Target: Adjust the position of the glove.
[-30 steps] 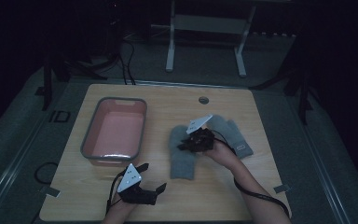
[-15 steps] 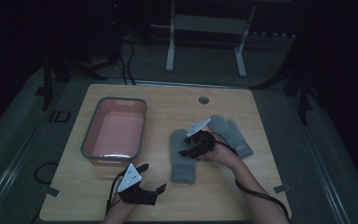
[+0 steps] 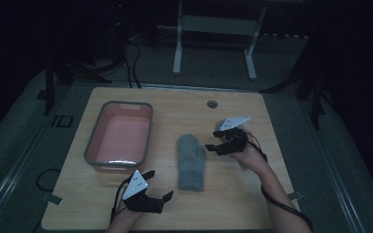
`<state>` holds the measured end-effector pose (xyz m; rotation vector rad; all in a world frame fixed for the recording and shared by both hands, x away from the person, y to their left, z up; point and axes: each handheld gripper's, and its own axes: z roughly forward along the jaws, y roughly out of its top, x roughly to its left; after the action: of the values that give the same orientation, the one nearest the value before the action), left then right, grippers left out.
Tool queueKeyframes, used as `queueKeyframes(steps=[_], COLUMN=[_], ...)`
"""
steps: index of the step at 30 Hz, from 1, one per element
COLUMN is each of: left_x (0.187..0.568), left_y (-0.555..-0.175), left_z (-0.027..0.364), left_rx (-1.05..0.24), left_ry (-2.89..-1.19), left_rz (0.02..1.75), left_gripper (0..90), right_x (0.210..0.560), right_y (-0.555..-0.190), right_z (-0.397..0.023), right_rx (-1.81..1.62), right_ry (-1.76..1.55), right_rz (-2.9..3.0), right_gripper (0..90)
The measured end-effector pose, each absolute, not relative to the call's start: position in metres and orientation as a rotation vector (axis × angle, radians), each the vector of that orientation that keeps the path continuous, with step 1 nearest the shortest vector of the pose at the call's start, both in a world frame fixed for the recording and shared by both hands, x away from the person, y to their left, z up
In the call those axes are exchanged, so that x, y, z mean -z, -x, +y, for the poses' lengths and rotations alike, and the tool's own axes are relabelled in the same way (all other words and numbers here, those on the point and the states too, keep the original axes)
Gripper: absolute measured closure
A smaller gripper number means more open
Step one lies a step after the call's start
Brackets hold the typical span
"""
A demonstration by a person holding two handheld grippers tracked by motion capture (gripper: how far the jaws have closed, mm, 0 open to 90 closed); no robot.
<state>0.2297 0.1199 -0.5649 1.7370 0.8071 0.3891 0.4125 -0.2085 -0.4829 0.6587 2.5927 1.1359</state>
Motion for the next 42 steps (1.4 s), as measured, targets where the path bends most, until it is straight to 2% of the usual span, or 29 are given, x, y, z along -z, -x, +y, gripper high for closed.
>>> queueKeyframes(steps=[5,9,13,16,29,34,36,37,42], left_x=[0.565,0.565,0.565,0.565,0.566,0.566,0.566,0.566,0.565], left_y=[-0.23,-0.23,-0.23,-0.231,-0.231,-0.231,-0.23,-0.23,-0.23], left_z=[0.12,0.119,0.119,0.12,0.119,0.119,0.119,0.119,0.12], left_rx=[-0.388,-0.387,-0.384,-0.383,-0.384,-0.388,-0.397,-0.401,-0.399], left_ry=[-1.737,-1.74,-1.738,-1.738,-1.74,-1.742,-1.736,-1.737,-1.735], left_rz=[0.804,0.8,0.802,0.802,0.799,0.801,0.8,0.797,0.802], left_gripper=[2.0,2.1,2.0,2.0,2.0,2.1,2.1,2.1,2.0], right_x=[0.476,0.475,0.479,0.486,0.535,0.542,0.54,0.538,0.532], right_y=[-0.416,-0.424,-0.429,-0.435,-0.453,-0.449,-0.448,-0.447,-0.438], right_z=[-0.242,-0.266,-0.278,-0.286,-0.292,-0.29,-0.289,-0.288,-0.287], right_rx=[-1.11,-1.066,-1.013,-1.006,-0.895,-0.896,-0.895,-0.901,-0.943], right_ry=[-0.748,-0.854,-0.896,-0.933,-0.998,-0.998,-1.055,-1.101,-1.18], right_rz=[2.494,2.432,2.403,2.39,2.434,2.421,2.411,2.399,2.324], right_gripper=[32.5,39.3,40.5,44.6,50.4,63.7,76.6,79.6,82.5])
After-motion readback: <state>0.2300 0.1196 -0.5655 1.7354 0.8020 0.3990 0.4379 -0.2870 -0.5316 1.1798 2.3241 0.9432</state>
